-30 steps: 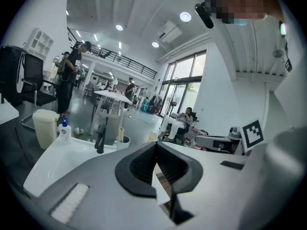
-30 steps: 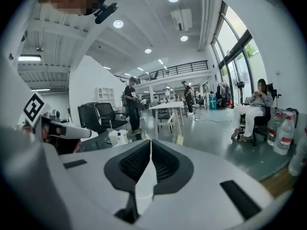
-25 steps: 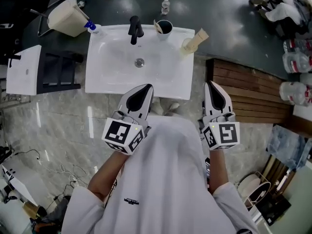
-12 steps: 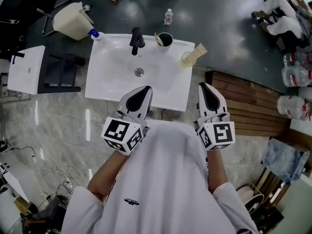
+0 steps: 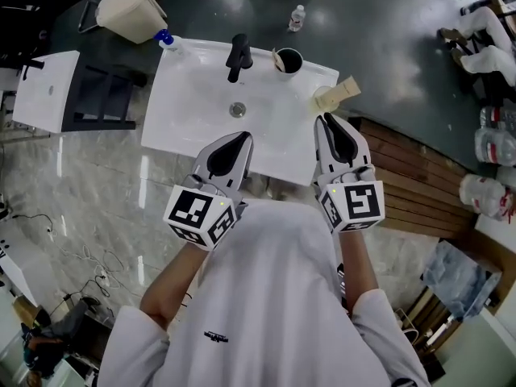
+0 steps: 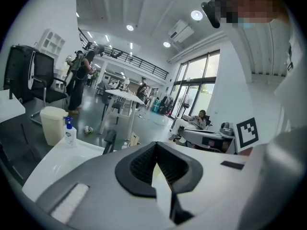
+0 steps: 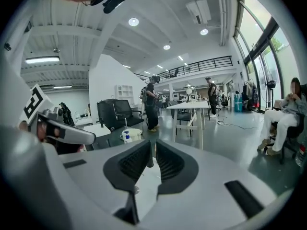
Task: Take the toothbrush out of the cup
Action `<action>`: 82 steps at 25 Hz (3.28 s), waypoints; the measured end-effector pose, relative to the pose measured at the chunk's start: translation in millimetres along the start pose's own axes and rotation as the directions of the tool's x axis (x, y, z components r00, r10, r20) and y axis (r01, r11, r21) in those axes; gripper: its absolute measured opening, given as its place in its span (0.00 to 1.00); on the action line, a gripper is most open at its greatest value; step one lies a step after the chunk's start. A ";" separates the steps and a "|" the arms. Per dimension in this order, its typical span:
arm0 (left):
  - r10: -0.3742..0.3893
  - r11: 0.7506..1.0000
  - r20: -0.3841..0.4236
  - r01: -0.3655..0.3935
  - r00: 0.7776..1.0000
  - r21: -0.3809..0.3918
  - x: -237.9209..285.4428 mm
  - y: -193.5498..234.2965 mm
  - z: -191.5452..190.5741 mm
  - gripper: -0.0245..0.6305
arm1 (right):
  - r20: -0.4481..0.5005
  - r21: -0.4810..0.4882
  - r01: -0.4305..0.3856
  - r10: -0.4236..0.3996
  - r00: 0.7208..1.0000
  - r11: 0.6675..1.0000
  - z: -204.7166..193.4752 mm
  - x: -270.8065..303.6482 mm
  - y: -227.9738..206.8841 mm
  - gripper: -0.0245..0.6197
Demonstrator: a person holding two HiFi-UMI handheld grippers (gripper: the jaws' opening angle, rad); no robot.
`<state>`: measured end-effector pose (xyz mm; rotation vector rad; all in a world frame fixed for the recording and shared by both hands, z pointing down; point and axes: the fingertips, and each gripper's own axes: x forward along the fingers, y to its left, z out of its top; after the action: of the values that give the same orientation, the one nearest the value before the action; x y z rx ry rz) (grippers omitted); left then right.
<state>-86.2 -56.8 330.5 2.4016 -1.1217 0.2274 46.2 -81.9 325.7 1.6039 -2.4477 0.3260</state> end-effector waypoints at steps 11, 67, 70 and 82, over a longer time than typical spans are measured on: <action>0.046 0.998 -0.026 -0.047 0.999 -0.044 29.0 45.1 -4.2 0.04 | -0.060 -0.017 -0.062 0.061 0.996 0.998 -15.9 82.7 -2.8 0.15; 0.003 1.000 0.022 -0.003 1.000 -0.017 12.6 34.0 4.0 0.04 | 0.128 -0.133 0.018 -0.001 0.992 0.991 77.5 38.8 -4.7 0.05; -0.004 1.000 0.039 0.003 0.999 0.004 10.5 26.9 11.0 0.04 | 0.132 -0.124 0.020 -0.004 0.991 0.992 77.2 23.4 -4.3 0.05; -0.019 0.998 0.066 0.015 0.998 0.055 2.7 0.9 20.9 0.04 | 0.116 -0.071 0.037 -0.029 0.993 0.997 50.3 -28.2 -10.6 0.05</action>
<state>-86.1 -69.3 313.6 2.4827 -1.1377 0.1759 64.9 -75.9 270.5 1.6744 -2.4817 0.1403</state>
